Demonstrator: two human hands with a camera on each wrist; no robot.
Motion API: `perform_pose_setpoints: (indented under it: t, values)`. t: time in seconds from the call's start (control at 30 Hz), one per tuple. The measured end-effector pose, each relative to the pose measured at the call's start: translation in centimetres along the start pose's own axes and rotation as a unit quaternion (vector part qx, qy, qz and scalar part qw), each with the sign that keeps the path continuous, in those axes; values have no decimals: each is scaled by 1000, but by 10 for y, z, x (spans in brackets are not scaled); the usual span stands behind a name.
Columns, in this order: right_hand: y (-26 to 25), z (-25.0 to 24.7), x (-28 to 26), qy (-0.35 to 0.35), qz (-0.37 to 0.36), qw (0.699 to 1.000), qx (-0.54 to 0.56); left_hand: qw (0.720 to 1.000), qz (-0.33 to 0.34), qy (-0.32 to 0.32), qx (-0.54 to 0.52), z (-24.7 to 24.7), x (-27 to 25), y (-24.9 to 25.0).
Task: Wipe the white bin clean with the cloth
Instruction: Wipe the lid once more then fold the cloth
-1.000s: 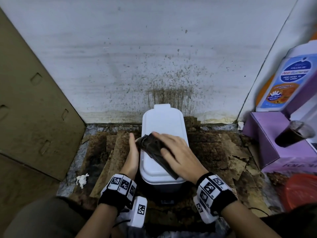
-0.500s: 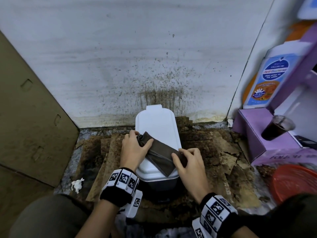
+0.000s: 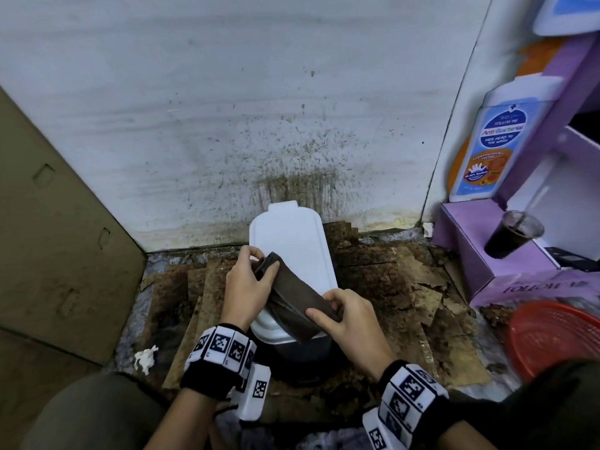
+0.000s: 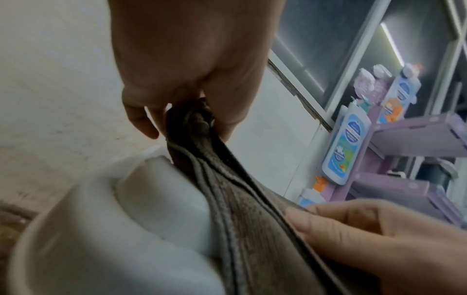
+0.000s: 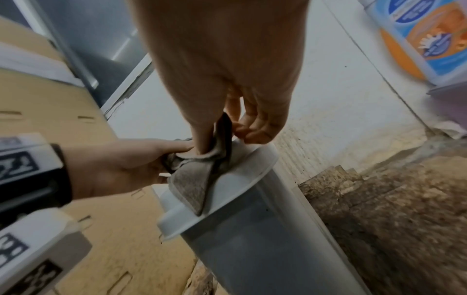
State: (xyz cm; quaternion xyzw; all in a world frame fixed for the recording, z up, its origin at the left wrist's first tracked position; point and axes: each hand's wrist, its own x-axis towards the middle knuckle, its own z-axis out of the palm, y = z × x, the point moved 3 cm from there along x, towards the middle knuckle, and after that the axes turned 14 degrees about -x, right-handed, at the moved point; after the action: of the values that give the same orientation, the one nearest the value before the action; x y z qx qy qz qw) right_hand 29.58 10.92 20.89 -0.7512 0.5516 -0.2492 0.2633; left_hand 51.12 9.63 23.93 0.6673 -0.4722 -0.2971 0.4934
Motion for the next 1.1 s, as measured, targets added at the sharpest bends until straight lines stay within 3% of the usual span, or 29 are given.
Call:
perform_pose_setpoints:
  t: [0.27,0.47,0.7,0.87,1.1]
  values:
    - [7,-47,14,-5,-31,990,139,988,-4,-5,-153,15,-2,27]
    - [43,-114,44,-56,2,990,126,972,33,-36,-231,61,0,65]
    - [97,-237,54,-77,3,996,-39,950,3,-116,-291,162,-1,109]
    - [169,-313,23,-48,46,993,-99,927,-32,-221,-303,262,-12,148]
    - [306,-325,-67,-3,175,982,-72,904,-26,-380,-192,401,-46,136]
